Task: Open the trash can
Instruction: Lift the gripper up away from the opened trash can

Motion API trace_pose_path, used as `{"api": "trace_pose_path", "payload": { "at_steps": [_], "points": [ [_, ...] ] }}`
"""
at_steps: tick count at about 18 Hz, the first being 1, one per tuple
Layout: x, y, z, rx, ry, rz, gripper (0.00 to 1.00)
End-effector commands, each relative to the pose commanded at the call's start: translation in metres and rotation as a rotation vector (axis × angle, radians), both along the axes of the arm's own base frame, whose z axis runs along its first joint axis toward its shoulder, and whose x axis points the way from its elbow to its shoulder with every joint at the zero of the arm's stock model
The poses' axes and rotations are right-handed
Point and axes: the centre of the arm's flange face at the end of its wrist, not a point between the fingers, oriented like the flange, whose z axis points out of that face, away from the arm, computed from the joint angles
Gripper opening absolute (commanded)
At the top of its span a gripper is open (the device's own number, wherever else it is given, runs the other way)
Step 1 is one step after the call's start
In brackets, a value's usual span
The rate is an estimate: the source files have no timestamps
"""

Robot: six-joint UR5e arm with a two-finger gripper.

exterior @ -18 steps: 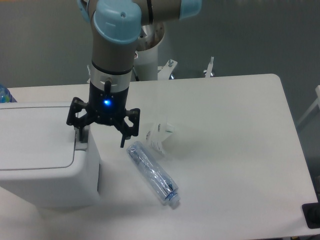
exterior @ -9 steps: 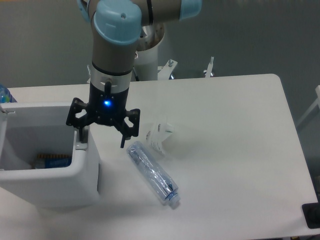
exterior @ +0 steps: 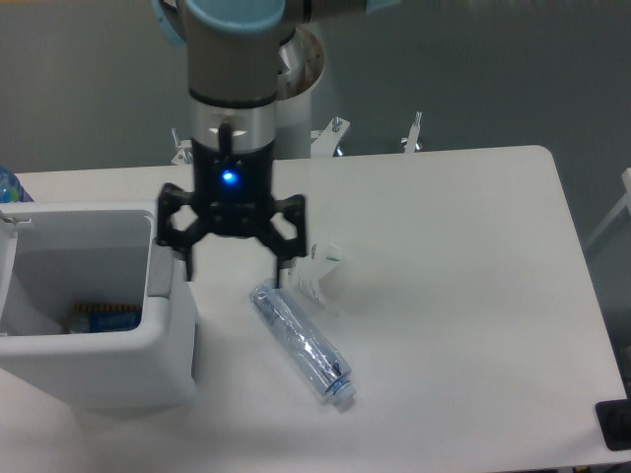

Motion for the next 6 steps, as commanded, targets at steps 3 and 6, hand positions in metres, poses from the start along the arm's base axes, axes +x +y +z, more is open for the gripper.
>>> {"api": "trace_pose_path", "payload": {
  "at_steps": [3,6],
  "points": [
    [-0.011,-0.013,-0.019,-0.171,0.100,-0.015,1.00],
    [-0.017,-0.021,-0.034,-0.272,0.130,-0.067,1.00]
  ]
}}
